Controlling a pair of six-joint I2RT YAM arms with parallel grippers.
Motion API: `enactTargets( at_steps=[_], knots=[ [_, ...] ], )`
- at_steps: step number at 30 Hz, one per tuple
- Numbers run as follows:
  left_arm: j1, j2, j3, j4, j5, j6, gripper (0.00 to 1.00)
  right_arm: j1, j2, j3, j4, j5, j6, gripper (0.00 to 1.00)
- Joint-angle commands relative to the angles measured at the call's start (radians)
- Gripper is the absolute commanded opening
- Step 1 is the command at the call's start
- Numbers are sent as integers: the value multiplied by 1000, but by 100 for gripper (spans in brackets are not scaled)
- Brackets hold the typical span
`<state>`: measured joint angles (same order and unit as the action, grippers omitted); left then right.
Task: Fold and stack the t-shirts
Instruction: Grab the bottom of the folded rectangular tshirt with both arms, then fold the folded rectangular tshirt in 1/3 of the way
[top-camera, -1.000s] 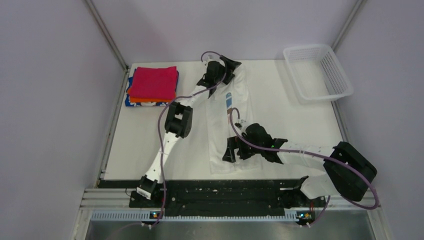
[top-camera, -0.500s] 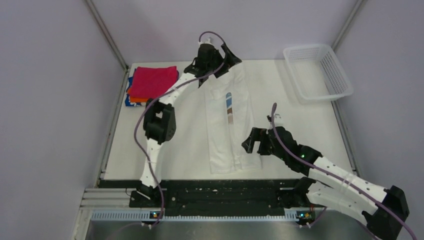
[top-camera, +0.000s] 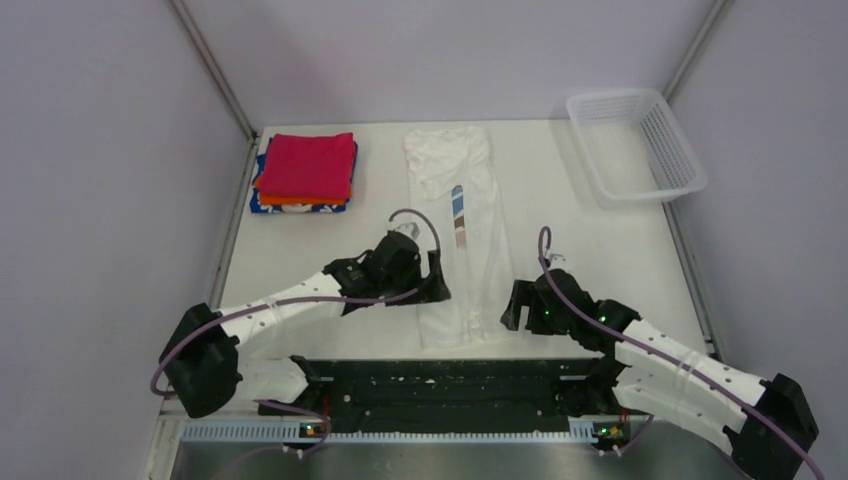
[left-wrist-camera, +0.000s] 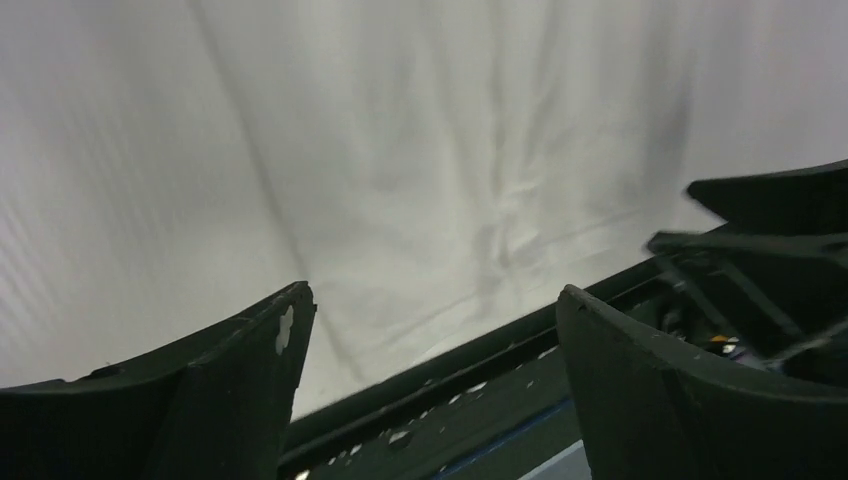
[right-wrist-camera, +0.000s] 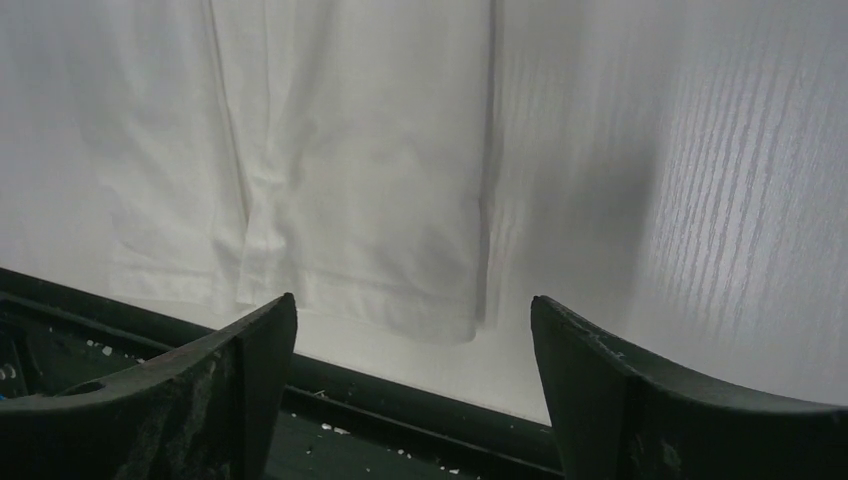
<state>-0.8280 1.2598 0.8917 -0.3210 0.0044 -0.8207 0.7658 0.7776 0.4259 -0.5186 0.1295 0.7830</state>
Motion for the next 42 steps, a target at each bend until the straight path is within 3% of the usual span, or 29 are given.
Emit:
enactTargets(
  at_steps=[1, 6, 12, 20, 22, 27, 31, 34, 42],
  knots=[
    [-41, -45, -145, -97, 62, -120, 90, -13, 26, -17, 6, -20, 4, 80],
    [-89, -16, -235, -55, 132, -189, 73, -14, 48, -37, 27, -36, 10, 62],
    [-105, 64, -233, -70, 122, -193, 50, -14, 71, -48, 54, -45, 19, 56],
    [-105, 159, -220, -59, 132, -186, 35, -16, 99, -58, 77, -50, 31, 43],
    [-105, 171, -221, -47, 144, -187, 25, -16, 110, -59, 77, -48, 38, 35],
    [-112, 177, -217, -60, 160, -189, 0, -16, 128, -69, 74, -72, 60, 31],
    [-116, 159, -223, -80, 155, -199, 0, -16, 135, -67, 59, -93, 74, 22],
    [-125, 129, -227, -90, 151, -209, 0, -12, 113, -66, 40, -124, 71, 1],
    [-147, -2, -261, -114, 144, -228, 0, 23, -77, -118, 81, -230, 85, 0]
  ],
)
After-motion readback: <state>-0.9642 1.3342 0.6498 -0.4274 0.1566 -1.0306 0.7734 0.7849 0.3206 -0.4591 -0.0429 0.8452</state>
